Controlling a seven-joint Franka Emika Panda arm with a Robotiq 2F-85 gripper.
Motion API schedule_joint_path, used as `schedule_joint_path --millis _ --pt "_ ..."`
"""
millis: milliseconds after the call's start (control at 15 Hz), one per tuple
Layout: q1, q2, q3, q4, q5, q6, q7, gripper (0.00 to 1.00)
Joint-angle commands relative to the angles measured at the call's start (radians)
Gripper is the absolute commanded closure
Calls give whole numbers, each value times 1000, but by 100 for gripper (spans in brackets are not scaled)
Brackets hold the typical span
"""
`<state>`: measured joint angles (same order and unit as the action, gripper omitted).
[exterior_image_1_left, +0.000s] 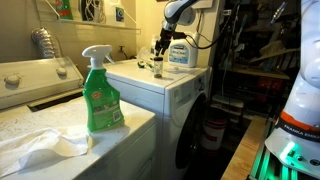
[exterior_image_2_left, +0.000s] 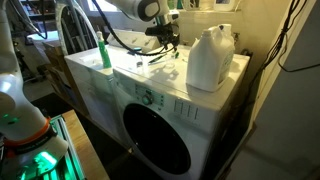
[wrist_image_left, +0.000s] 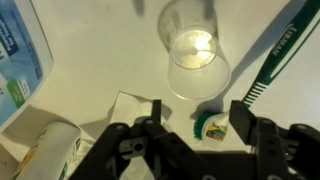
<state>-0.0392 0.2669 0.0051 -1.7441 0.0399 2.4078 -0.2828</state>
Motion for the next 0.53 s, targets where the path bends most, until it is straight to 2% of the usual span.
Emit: schedule_joint_path --millis 0,333,467 --pt "26 -93 -18 3 -111 -95 82 1" --pt "38 -212 -20 65 -267 -416 173 0" --pt "32 -250 -12 101 -233 -593 151 0"
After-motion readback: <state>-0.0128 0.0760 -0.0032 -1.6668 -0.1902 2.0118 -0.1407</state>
